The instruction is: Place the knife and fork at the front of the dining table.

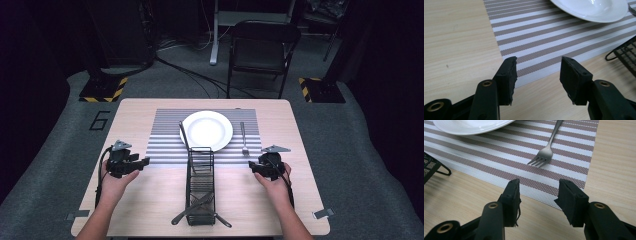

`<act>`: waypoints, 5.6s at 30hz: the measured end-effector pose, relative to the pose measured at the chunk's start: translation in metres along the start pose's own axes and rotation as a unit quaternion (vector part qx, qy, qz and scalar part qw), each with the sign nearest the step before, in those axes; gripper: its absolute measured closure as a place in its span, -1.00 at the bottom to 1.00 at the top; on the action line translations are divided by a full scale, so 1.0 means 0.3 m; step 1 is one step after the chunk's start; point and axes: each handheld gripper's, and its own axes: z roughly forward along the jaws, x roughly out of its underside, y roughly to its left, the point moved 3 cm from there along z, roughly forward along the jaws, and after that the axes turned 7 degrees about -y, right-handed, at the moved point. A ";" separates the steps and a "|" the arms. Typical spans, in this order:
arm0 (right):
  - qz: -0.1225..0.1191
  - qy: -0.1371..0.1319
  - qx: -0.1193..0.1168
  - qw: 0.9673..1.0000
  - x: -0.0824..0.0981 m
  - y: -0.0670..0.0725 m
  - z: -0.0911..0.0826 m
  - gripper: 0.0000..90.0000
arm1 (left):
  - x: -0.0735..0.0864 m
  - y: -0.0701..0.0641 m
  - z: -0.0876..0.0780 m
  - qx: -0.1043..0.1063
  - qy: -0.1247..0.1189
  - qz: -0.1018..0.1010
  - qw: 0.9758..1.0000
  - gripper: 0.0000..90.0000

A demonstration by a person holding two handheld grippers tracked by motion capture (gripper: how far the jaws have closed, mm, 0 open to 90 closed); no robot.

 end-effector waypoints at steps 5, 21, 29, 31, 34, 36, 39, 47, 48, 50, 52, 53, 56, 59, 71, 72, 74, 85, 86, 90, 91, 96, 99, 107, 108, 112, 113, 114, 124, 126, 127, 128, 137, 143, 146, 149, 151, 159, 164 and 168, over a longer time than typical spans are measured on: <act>-0.005 0.003 0.000 1.000 0.002 -0.004 0.002 0.16 | -0.050 -0.049 -0.021 0.017 -0.005 0.007 1.000 0.12; 0.002 -0.005 0.001 1.000 -0.005 -0.004 -0.011 0.22 | -0.181 -0.198 -0.050 0.068 -0.014 0.050 0.996 0.18; 0.001 -0.008 0.001 1.000 -0.006 -0.009 -0.013 0.23 | -0.236 -0.267 -0.054 0.085 -0.020 0.082 0.993 0.23; 0.004 -0.006 -0.002 1.000 -0.006 -0.009 -0.013 0.23 | -0.243 -0.281 -0.051 0.091 -0.019 0.085 0.992 0.23; 0.011 -0.004 -0.003 1.000 -0.006 -0.011 -0.014 0.24 | -0.249 -0.300 -0.047 0.099 -0.018 0.090 0.991 0.25; 0.011 -0.005 -0.004 1.000 -0.005 -0.013 -0.013 0.24 | -0.250 -0.314 -0.045 0.102 -0.019 0.091 0.990 0.26; 0.010 -0.006 -0.003 1.000 -0.005 -0.013 -0.013 0.24 | -0.247 -0.335 -0.040 0.108 -0.017 0.093 0.990 0.27; 0.009 -0.005 -0.001 1.000 -0.003 -0.013 -0.011 0.23 | -0.240 -0.383 0.004 0.121 -0.010 0.107 0.987 0.32; 0.009 -0.005 -0.001 1.000 -0.003 -0.013 -0.011 0.23 | -0.240 -0.383 0.004 0.121 -0.010 0.107 0.987 0.32; 0.007 -0.006 -0.002 1.000 -0.003 -0.016 -0.010 0.23 | -0.237 -0.389 0.015 0.124 -0.007 0.108 0.986 0.32; 0.011 -0.004 -0.002 1.000 -0.002 -0.016 -0.011 0.23 | -0.236 -0.396 0.024 0.124 -0.007 0.108 0.986 0.30; 0.012 -0.004 -0.002 1.000 -0.002 -0.016 -0.011 0.23 | -0.236 -0.400 0.027 0.126 -0.008 0.106 0.986 0.29; 0.016 -0.004 -0.002 1.000 0.000 -0.017 -0.010 0.23 | -0.239 -0.408 0.038 0.126 -0.013 0.105 0.986 0.26; 0.019 -0.004 -0.004 1.000 0.000 -0.017 -0.010 0.22 | -0.240 -0.414 0.048 0.127 -0.005 0.105 0.986 0.26; 0.024 -0.002 -0.005 1.000 0.003 -0.022 -0.008 0.21 | -0.235 -0.418 0.086 0.129 -0.012 0.095 0.987 0.53; 0.023 -0.003 -0.005 1.000 0.003 -0.023 -0.007 0.21 | -0.234 -0.417 0.088 0.130 -0.013 0.095 0.987 0.57; 0.022 -0.002 -0.005 1.000 0.003 -0.026 -0.007 0.22 | -0.232 -0.417 0.091 0.128 -0.016 0.096 0.987 0.64; 0.028 0.001 -0.006 1.000 0.005 -0.027 -0.005 0.23 | -0.222 -0.424 0.081 0.130 -0.021 0.094 0.987 0.78; 0.027 0.000 -0.006 1.000 0.005 -0.028 -0.004 0.23 | -0.221 -0.426 0.077 0.130 -0.019 0.099 0.986 0.79; 0.026 0.001 -0.008 1.000 0.006 -0.028 -0.002 0.23 | -0.212 -0.443 0.064 0.130 -0.024 0.112 0.985 0.80; 0.027 0.001 -0.008 1.000 0.006 -0.028 -0.002 0.23 | -0.210 -0.449 0.062 0.129 -0.027 0.110 0.985 0.80; 0.024 0.003 -0.008 1.000 0.008 -0.029 0.000 0.23 | -0.209 -0.468 0.065 0.129 -0.033 0.118 0.984 0.81; 0.022 0.000 -0.008 1.000 0.008 -0.033 0.001 0.23 | -0.212 -0.474 0.073 0.129 -0.035 0.123 0.983 0.81; 0.028 0.002 -0.006 1.000 0.010 -0.037 -0.001 0.24 | -0.215 -0.496 0.088 0.133 -0.040 0.128 0.982 0.82; 0.027 0.000 -0.006 1.000 0.010 -0.038 0.000 0.24 | -0.216 -0.496 0.089 0.132 -0.040 0.132 0.982 0.82; 0.030 0.002 -0.006 1.000 0.012 -0.041 0.000 0.24 | -0.219 -0.501 0.091 0.130 -0.039 0.135 0.981 0.82; 0.028 0.001 -0.007 1.000 0.012 -0.043 0.001 0.24 | -0.221 -0.501 0.090 0.129 -0.040 0.139 0.981 0.82; 0.035 0.003 -0.007 0.999 0.012 -0.042 0.001 0.24 | -0.223 -0.501 0.088 0.128 -0.040 0.140 0.981 0.83; 0.034 0.002 -0.006 0.999 0.013 -0.044 0.002 0.24 | -0.263 -0.507 0.045 0.133 -0.054 0.140 0.980 0.83; 0.034 0.002 -0.006 0.999 0.013 -0.044 0.002 0.24 | -0.275 -0.511 0.034 0.136 -0.058 0.136 0.980 0.83; 0.033 0.003 -0.007 0.999 0.013 -0.043 0.002 0.24 | -0.281 -0.512 0.028 0.137 -0.058 0.138 0.979 0.83; 0.033 0.003 -0.006 0.999 0.013 -0.043 0.002 0.24 | -0.287 -0.515 0.023 0.137 -0.061 0.138 0.979 0.83; 0.034 0.002 -0.006 0.999 0.012 -0.043 0.001 0.24 | -0.337 -0.527 -0.022 0.141 -0.062 0.137 0.978 0.83; 0.037 0.003 -0.006 0.999 0.012 -0.041 0.000 0.24 | -0.367 -0.533 -0.056 0.141 -0.067 0.137 0.978 0.83; 0.034 0.001 -0.006 0.999 0.012 -0.042 0.000 0.24 | -0.385 -0.536 -0.072 0.143 -0.071 0.137 0.978 0.83; 0.033 0.001 -0.007 0.999 0.012 -0.042 0.001 0.24 | -0.403 -0.539 -0.089 0.140 -0.072 0.140 0.978 0.83; 0.032 0.001 -0.005 0.999 0.012 -0.041 0.001 0.24 | -0.415 -0.541 -0.100 0.138 -0.075 0.141 0.977 0.83; 0.033 -0.002 -0.004 0.999 0.010 -0.043 -0.002 0.24 | -0.460 -0.528 -0.157 0.134 -0.087 0.138 0.978 0.83; 0.030 -0.001 -0.006 1.000 0.010 -0.041 -0.001 0.24 | -0.475 -0.513 -0.188 0.129 -0.092 0.135 0.978 0.83; 0.024 -0.002 -0.006 1.000 0.011 -0.042 0.001 0.24 | -0.473 -0.493 -0.190 0.125 -0.097 0.131 0.979 0.83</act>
